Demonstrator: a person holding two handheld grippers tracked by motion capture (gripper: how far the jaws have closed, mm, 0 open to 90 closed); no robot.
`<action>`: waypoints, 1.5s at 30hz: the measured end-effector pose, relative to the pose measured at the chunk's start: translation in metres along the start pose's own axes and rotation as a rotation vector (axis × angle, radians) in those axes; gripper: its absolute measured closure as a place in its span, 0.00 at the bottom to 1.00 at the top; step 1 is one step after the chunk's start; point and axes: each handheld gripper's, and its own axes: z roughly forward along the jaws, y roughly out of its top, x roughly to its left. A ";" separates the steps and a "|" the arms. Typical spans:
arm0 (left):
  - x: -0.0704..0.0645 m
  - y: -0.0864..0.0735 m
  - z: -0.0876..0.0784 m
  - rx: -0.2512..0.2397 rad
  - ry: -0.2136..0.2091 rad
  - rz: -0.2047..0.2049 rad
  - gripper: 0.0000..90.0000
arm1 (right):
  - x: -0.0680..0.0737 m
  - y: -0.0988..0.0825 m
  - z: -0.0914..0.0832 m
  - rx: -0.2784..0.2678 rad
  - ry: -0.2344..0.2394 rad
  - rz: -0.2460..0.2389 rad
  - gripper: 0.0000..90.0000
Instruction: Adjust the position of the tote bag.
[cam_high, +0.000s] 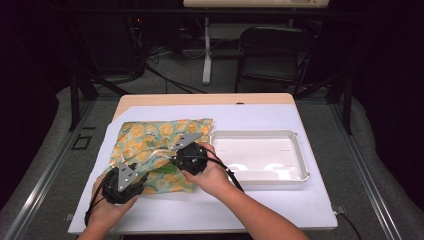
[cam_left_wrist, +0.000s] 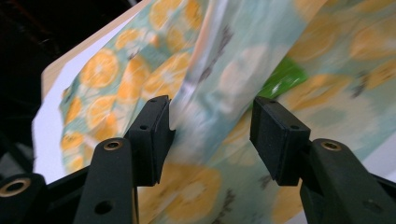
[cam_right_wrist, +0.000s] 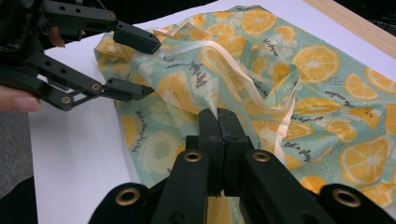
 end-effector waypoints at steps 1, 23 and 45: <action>0.001 -0.005 0.002 0.011 0.036 0.011 0.53 | 0.001 0.000 0.000 -0.002 0.001 0.000 1.00; 0.013 -0.003 -0.009 -0.035 0.075 0.072 0.99 | -0.003 -0.002 0.001 0.000 -0.036 0.001 0.97; 0.044 0.065 -0.003 0.026 -0.050 0.092 1.00 | -0.003 0.004 -0.015 -0.015 -0.068 -0.090 0.67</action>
